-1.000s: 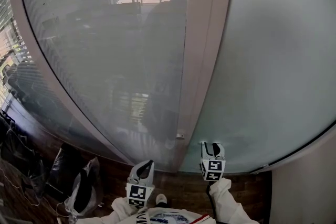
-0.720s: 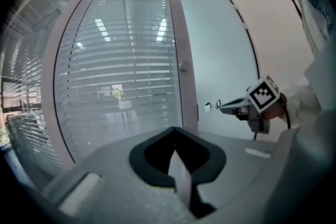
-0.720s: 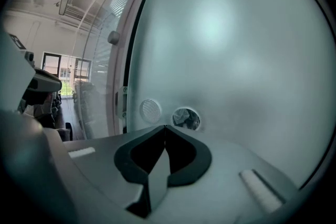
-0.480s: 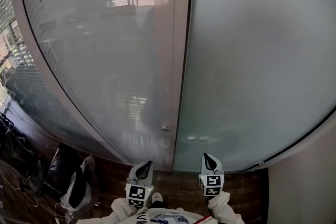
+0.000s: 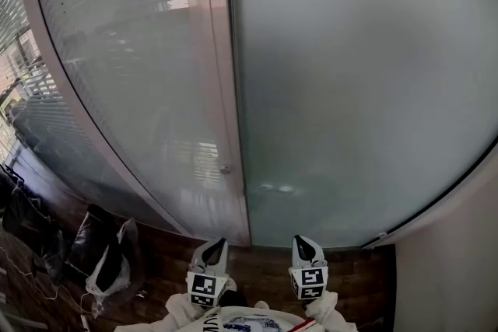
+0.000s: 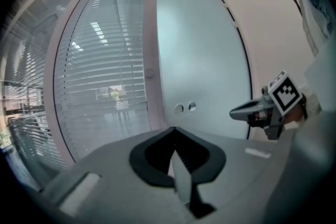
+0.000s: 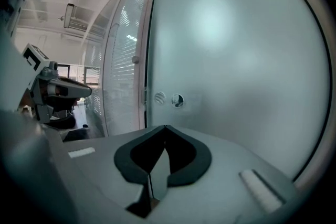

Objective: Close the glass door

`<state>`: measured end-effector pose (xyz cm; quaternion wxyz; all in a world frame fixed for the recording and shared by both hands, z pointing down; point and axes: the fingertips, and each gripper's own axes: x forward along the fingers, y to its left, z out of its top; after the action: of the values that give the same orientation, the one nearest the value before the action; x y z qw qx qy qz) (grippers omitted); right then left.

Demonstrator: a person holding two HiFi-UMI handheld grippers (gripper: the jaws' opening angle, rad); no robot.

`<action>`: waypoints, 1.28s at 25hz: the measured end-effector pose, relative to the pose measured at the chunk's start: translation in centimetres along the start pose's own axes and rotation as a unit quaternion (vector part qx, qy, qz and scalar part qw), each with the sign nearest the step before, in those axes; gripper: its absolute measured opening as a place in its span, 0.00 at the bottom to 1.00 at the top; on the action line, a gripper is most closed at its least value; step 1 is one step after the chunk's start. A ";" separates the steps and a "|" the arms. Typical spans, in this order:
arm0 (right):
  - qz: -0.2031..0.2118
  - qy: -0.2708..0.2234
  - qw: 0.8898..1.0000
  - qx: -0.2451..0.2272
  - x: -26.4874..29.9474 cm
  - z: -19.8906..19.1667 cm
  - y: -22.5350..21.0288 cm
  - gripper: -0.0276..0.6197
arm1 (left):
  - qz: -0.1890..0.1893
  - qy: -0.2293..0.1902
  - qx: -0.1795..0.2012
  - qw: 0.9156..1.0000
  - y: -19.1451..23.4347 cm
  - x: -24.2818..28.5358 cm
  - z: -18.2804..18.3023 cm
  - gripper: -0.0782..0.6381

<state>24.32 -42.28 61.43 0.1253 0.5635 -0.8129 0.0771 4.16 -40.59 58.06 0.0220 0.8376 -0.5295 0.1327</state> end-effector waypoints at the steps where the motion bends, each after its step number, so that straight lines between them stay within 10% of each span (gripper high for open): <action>1: 0.004 -0.001 1.000 0.000 -0.7 0.1 0.1 0.05 | 0.002 0.001 -0.001 1.000 -0.5 -0.4 0.1 0.11; 19: 0.002 -0.005 1.000 0.000 -6.6 -2.2 4.7 0.05 | -0.030 0.001 0.029 0.999 -2.2 -5.1 0.2 0.11; 32: 0.011 -0.006 1.000 0.016 -12.4 -1.5 19.8 0.05 | -0.057 -0.006 0.017 0.998 3.1 -17.3 -3.8 0.11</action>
<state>10.08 -23.72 59.53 0.1109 0.5571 -0.8183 0.0879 -6.41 -26.03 57.14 0.0120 0.8677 -0.4782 0.1355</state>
